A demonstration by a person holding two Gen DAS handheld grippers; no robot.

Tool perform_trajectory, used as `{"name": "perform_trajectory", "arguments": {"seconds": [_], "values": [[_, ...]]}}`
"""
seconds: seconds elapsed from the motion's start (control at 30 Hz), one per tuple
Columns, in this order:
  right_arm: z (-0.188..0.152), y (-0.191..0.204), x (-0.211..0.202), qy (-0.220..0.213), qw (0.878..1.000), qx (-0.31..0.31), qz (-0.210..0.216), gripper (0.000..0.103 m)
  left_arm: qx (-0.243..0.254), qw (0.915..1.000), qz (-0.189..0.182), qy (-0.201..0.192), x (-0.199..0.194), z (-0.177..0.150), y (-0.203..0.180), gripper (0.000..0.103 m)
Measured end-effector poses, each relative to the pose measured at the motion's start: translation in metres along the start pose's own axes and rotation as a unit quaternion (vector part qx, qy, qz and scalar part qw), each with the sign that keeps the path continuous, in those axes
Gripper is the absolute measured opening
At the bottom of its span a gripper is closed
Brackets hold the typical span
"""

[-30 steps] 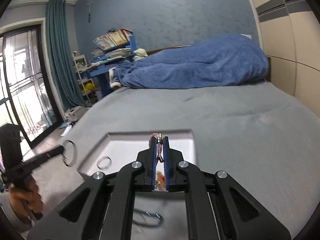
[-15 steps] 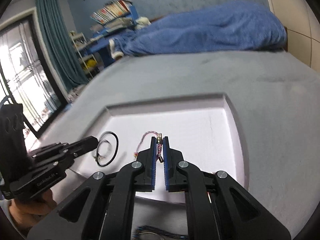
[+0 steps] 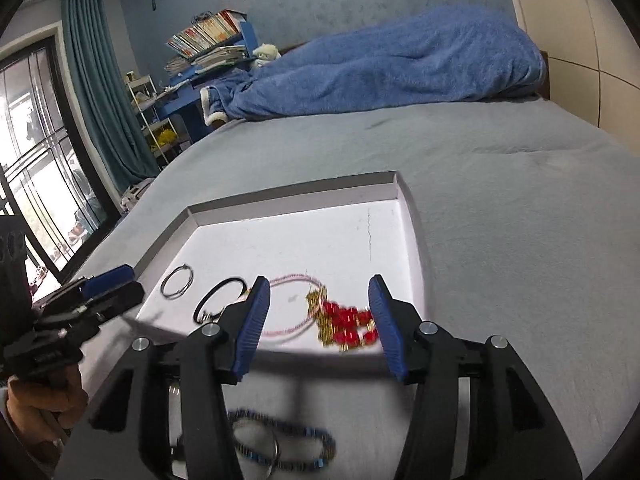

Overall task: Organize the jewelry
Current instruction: 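Withdraw both tools from the tray back over the remaining jewelry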

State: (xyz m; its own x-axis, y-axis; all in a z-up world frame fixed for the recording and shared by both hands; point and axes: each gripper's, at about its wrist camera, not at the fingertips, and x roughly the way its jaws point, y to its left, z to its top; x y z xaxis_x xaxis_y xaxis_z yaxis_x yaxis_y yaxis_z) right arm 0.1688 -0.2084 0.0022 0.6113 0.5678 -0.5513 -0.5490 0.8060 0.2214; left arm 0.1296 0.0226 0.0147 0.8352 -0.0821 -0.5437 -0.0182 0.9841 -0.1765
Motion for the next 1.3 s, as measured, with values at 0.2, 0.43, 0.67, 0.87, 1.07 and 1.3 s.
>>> {"name": "perform_trajectory", "arguments": {"seconds": [0.2, 0.43, 0.67, 0.87, 1.07, 1.3], "values": [[-0.02, 0.0, -0.02, 0.008, 1.0, -0.012, -0.003, 0.059, -0.042, 0.9991, 0.008, -0.005, -0.028, -0.021, 0.013, 0.084], [-0.04, 0.001, -0.032, 0.025, 0.999, -0.018, -0.006, 0.075, -0.055, 0.9982, 0.023, 0.006, -0.045, -0.05, 0.018, 0.091], [-0.055, 0.014, -0.042, 0.024, 0.998, -0.046, -0.02, 0.09, -0.068, 0.9972, 0.033, 0.003, -0.052, -0.057, 0.021, 0.094], [-0.057, 0.017, -0.043, 0.029, 0.998, -0.054, -0.019, 0.095, -0.054, 0.9979, 0.037, 0.004, -0.053, -0.059, 0.016, 0.094], [-0.059, 0.03, -0.032, 0.056, 0.994, -0.089, -0.017, 0.094, -0.051, 0.9979, 0.037, 0.01, -0.051, -0.059, 0.014, 0.094], [-0.061, 0.029, -0.024, 0.076, 0.993, -0.085, -0.019, 0.084, -0.037, 0.9986, 0.037, 0.011, -0.05, -0.059, 0.007, 0.094]]}}
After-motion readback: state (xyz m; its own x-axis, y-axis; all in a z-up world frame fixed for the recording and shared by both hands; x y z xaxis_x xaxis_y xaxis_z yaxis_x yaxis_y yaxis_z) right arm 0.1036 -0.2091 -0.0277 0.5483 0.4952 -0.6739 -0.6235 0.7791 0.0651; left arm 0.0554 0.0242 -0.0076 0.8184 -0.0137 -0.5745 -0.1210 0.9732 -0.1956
